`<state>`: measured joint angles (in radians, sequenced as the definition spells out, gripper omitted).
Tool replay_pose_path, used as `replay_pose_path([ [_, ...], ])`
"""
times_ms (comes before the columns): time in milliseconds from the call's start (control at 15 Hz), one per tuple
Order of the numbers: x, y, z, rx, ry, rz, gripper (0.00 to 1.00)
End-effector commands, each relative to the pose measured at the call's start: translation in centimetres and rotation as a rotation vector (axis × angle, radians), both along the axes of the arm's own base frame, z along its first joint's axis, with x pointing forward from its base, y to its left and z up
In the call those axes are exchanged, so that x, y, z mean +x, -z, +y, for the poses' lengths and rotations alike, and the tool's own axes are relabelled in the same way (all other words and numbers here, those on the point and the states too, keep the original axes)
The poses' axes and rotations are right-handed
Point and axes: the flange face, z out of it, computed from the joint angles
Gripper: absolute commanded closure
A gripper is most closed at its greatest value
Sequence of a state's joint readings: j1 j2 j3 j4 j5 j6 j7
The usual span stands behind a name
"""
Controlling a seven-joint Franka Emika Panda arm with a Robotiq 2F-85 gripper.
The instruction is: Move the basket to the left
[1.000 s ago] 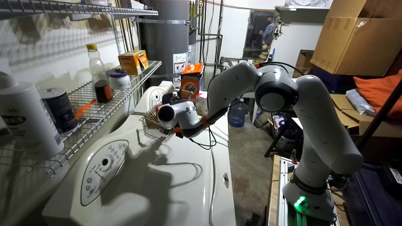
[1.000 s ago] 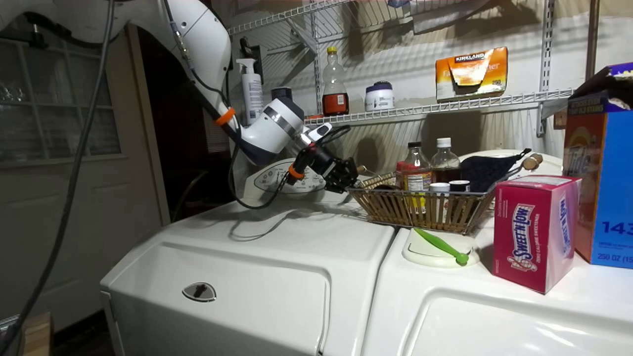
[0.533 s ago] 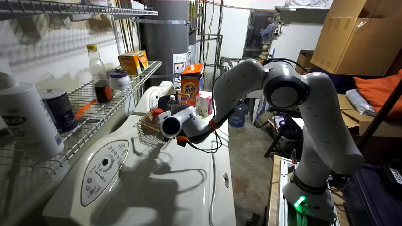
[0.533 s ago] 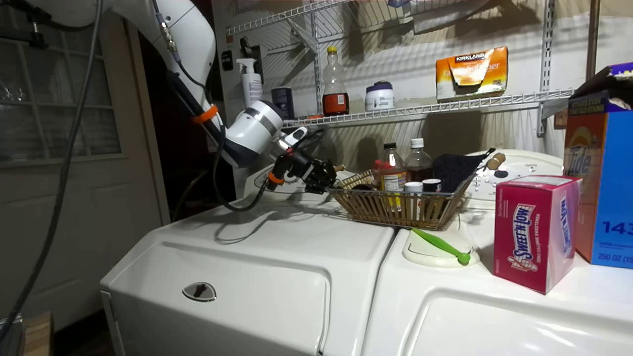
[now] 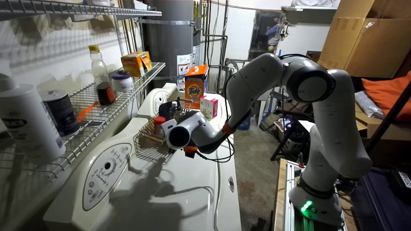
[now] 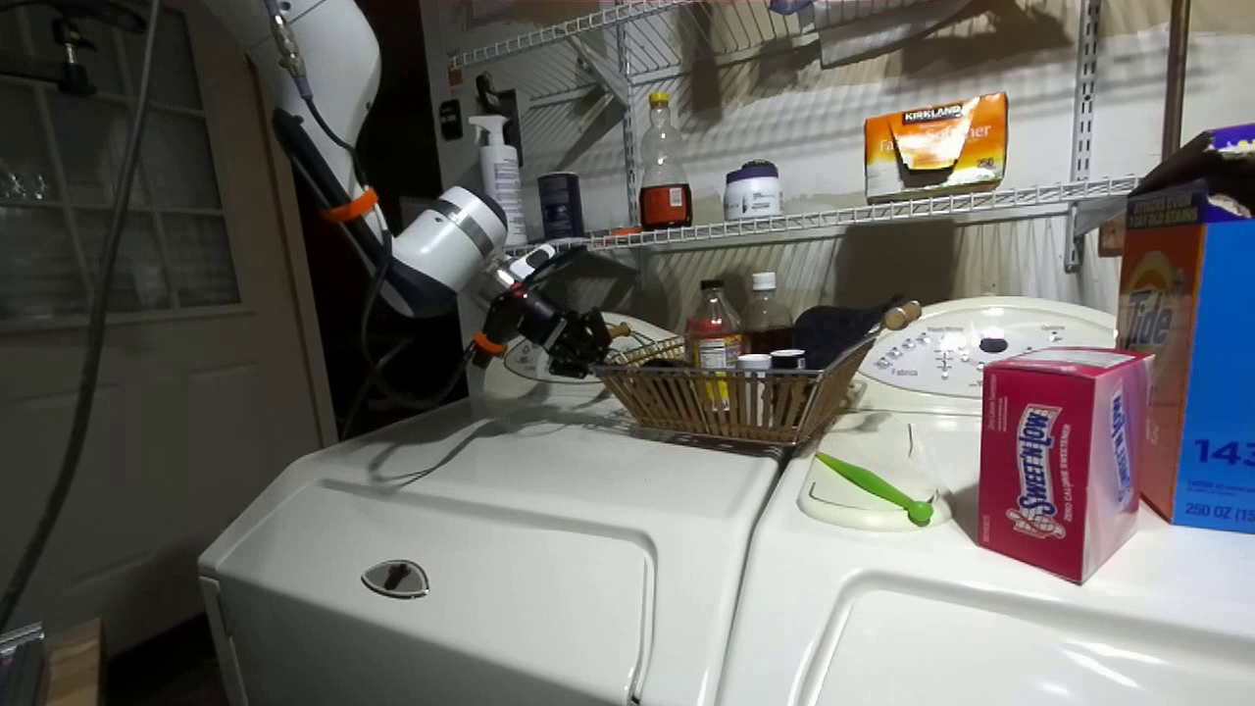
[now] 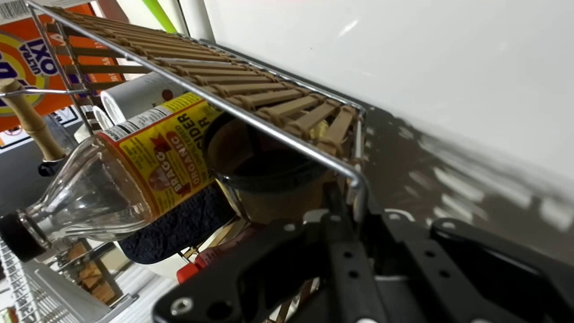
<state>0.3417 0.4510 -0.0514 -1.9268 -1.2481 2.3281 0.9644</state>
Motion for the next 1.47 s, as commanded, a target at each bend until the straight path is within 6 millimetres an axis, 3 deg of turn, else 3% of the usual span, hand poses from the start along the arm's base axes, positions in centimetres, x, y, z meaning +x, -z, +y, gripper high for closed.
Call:
replay_pose_path([
  [0, -1.6, -6.2, 2.9, -0.107, -0.054, -0.060, 0.97],
  [400, -3.7, -6.5, 9.8, -0.083, -0.118, -0.041, 0.97],
  [867, -6.8, -6.5, 15.8, -0.004, -0.072, -0.016, 0.97],
  [933, -7.1, -6.5, 16.3, 0.005, -0.075, -0.005, 0.97],
  [1000, -7.5, -2.0, 15.4, 0.070, -0.091, 0.075, 0.89],
  [1400, -8.0, -2.1, 16.3, 0.083, -0.088, 0.082, 0.89],
])
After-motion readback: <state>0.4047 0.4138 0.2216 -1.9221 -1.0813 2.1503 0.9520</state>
